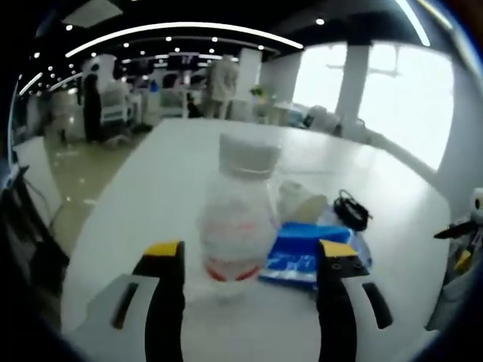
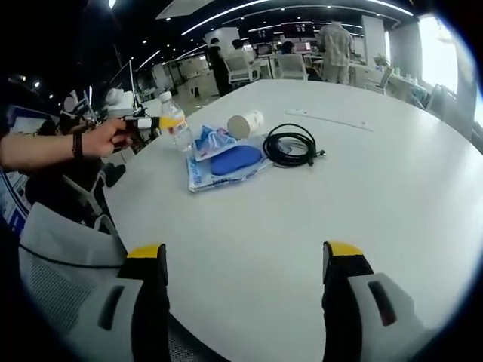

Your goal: Arrange the tabletop items into an orderly group along one side of the table until the central work area is clear of visible clutter.

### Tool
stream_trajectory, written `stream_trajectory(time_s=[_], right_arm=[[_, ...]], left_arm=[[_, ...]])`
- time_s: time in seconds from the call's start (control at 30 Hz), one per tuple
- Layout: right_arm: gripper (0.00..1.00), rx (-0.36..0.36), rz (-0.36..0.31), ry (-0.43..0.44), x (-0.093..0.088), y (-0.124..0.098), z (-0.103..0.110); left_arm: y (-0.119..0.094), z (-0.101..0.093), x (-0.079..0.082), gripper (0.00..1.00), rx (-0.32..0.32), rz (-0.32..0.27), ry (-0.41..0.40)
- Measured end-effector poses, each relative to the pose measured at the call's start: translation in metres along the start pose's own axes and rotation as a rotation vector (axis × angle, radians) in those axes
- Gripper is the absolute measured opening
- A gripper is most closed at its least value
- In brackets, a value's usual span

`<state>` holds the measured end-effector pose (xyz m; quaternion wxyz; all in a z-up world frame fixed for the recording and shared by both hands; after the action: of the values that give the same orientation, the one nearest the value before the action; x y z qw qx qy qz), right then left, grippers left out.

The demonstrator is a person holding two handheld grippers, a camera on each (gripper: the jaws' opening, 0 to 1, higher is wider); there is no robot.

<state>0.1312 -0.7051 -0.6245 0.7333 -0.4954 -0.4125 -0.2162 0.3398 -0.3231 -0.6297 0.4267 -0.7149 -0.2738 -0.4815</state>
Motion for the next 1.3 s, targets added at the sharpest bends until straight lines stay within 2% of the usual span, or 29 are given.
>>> stream_trajectory(time_s=[0.23,0.43,0.5,0.57,0.77,1.07,1.3], right_arm=[[0.85,0.028,-0.017,-0.001,0.006,0.007,0.004],[0.85,0.052,-0.025,-0.013,0.008,0.012,0.007],[0.86,0.058,-0.021,-0.021,0.008,0.013,0.007],[0.86,0.067,-0.021,-0.022,0.008,0.014,0.007],[0.87,0.09,-0.029,-0.036,0.012,0.017,0.007],[0.88,0.143,-0.065,-0.04,0.021,0.023,0.01],[0.88,0.168,-0.038,-0.06,0.017,0.027,0.01]], left_arm=[[-0.023,-0.026,-0.015,0.68,0.02,0.026,-0.022],[-0.041,-0.054,-0.023,0.63,-0.002,0.038,-0.037],[-0.044,-0.063,-0.025,0.65,-0.018,0.04,-0.045],[-0.047,-0.069,-0.028,0.71,-0.024,0.041,-0.048],[-0.054,-0.091,-0.027,0.73,-0.041,0.035,-0.048],[-0.062,-0.119,-0.023,0.77,-0.024,0.027,-0.042],[-0.064,-0.133,-0.02,0.76,-0.013,0.002,-0.07]])
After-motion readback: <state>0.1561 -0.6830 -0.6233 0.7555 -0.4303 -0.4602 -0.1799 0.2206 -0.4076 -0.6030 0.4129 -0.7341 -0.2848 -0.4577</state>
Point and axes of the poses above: the point that each gripper's makers call its tool centre point, and the gripper's own axes: y roughly forward along the fingers, z roughly to its left, x roughly out of its top, the point moved 10 cm from there along -y, roughly backward along the fingers, and after that the axes turned 8 degrees about -z, right-handed, at the moved point
